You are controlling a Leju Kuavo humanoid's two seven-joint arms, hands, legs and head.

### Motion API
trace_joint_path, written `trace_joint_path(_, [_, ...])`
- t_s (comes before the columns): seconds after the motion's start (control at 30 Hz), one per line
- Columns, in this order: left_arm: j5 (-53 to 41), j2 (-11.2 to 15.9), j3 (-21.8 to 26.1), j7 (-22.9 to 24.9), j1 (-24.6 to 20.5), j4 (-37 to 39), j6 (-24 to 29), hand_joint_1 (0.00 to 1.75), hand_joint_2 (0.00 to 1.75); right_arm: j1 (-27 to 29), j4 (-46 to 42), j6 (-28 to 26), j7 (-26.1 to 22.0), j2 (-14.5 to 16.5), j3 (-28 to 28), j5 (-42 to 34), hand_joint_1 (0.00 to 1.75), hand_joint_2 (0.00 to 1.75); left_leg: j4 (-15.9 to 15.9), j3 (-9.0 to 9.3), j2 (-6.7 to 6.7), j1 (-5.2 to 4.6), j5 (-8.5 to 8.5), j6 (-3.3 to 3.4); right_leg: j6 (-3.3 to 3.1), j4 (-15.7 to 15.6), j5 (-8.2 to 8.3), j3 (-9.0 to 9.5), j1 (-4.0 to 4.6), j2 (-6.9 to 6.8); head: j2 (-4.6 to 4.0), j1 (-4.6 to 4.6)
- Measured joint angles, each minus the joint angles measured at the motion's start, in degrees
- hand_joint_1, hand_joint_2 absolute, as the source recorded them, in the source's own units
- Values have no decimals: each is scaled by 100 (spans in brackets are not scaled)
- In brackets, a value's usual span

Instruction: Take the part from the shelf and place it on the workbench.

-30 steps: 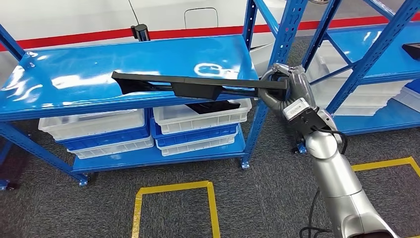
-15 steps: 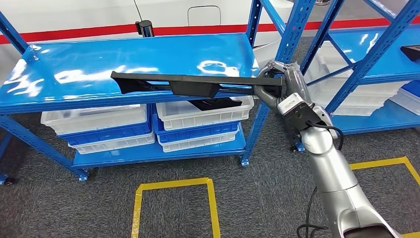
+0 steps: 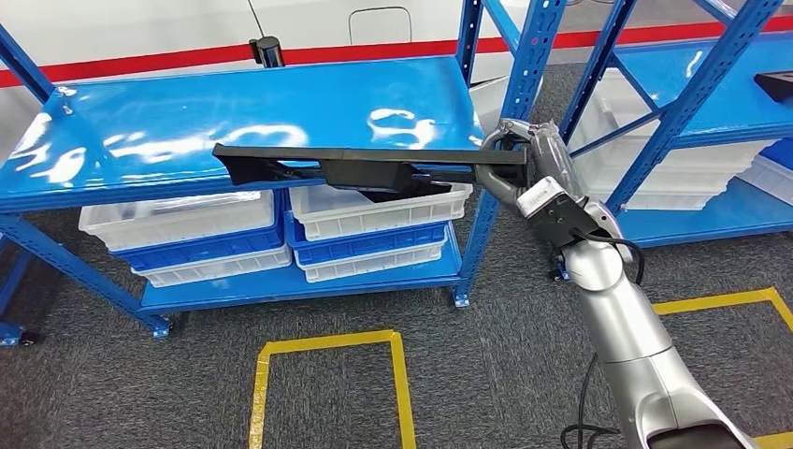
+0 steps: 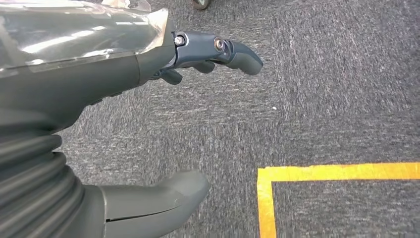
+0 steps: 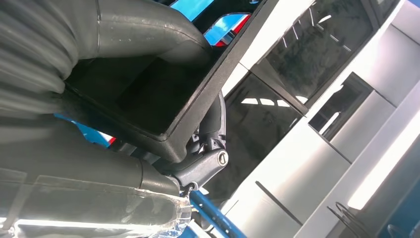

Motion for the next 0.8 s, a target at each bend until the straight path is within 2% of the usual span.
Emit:
trace_joint_path(0.1, [-11, -1, 1, 0, 1, 0, 0, 0, 175, 14, 0, -5, 4, 8, 0, 3, 175, 175, 1083, -449, -1, 23, -612, -74, -69, 5, 45, -61, 23, -11, 1, -11])
trace_joint_path(0.13, [-15, -1, 1, 1, 2, 0, 0, 0, 175, 28, 0, -7, 7, 9, 0, 5, 175, 175, 1330, -546, -1, 23, -693, -77, -83, 7, 58, -83, 36, -11, 1, -12])
trace_joint_path(0.17, [-20, 0, 1, 2, 3, 0, 0, 0, 175, 45, 0, -7, 8, 9, -1, 7, 175, 175, 1354, -530, -1, 22, -658, -66, -88, 9, 68, -99, 48, -9, 1, -13])
trace_joint_path(0.2, [-25, 2, 1, 3, 3, 0, 0, 0, 175, 59, 0, -7, 8, 9, -1, 8, 175, 175, 1140, -390, -2, 20, -523, -41, -90, 9, 76, -107, 59, -6, 1, -13])
trace_joint_path(0.27, [-29, 14, 2, 4, -1, -1, 0, 0, 175, 72, -2, -8, 9, 7, -5, 9, 175, 175, 327, 92, -10, 4, -190, 47, -76, 9, 89, -106, 79, 1, 1, -11])
trace_joint_path(0.3, [-31, 22, 2, 2, -4, -1, 0, 0, 175, 70, -3, -10, 9, 6, -8, 9, 175, 175, 1, 276, -11, -14, -89, 88, -61, 9, 99, -111, 96, 3, 1, -8])
trace_joint_path(0.33, [-33, 30, 2, -4, -6, -1, 0, 0, 175, 71, -4, -14, 9, 4, -11, 8, 175, 175, -185, 374, -11, -34, -48, 122, -38, 9, 112, -119, 105, 3, 1, -10])
trace_joint_path(0.43, [-31, 43, 5, -22, -4, 0, 1, 0, 175, 87, -7, -25, 10, 3, -20, 9, 175, 175, -295, 383, 4, -62, 20, 199, 52, 0, 154, -160, 113, -3, 0, -11])
trace_joint_path(0.5, [-26, 44, 7, -29, -10, 0, 2, 0, 175, 92, -9, -26, 9, -6, -31, 9, 175, 175, -392, 383, 22, -43, 118, 272, 67, 178, 23, -266, 118, -6, 0, -3])
trace_joint_path(0.53, [-26, 43, 7, -32, -13, 0, 2, 0, 175, 98, -9, -28, 7, -13, -39, 7, 175, 175, -427, 369, 32, -32, 162, 297, 50, 453, -141, -392, 115, -7, 1, 4])
trace_joint_path(0.6, [-26, 42, 8, -34, -10, 0, 2, 0, 175, 135, -9, -32, 3, -21, -49, 1, 175, 175, -434, 297, 35, -41, 218, 320, 30, 1242, -516, -720, 95, -8, 1, 15])
trace_joint_path(0.63, [-26, 39, 8, -35, -6, 0, 2, 0, 175, 166, -8, -34, 1, -24, -52, -1, 175, 175, -432, 259, 36, -42, 243, 314, 49, 1555, -637, -834, 87, -8, 1, 15])
trace_joint_path(0.67, [-27, 33, 8, -35, -3, 0, 3, 0, 175, 196, -8, -37, -1, -27, -54, -2, 175, 175, -429, 225, 36, -41, 267, 307, 88, 1661, -668, -845, 78, -9, 1, 15])
trace_joint_path(0.7, [-27, 27, 8, -36, -1, 0, 5, 0, 175, 218, -7, -38, -3, -31, -58, -2, 175, 175, -421, 194, 35, -39, 289, 292, 143, 1506, -605, -723, 67, -10, 1, 16])
trace_joint_path(0.77, [-28, 15, 8, -37, -1, 0, 10, 0, 175, 232, -8, -42, -10, -40, -71, -3, 175, 175, -379, 138, 33, -36, 317, 256, 240, 692, -370, -241, 31, -17, 1, 16])
trace_joint_path(0.8, [-29, 14, 7, -39, -3, 0, 16, 0, 175, 230, -8, -45, -14, -42, -79, -4, 175, 175, -341, 101, 33, -48, 322, 227, 248, 318, -270, -30, 30, -14, 1, 16])
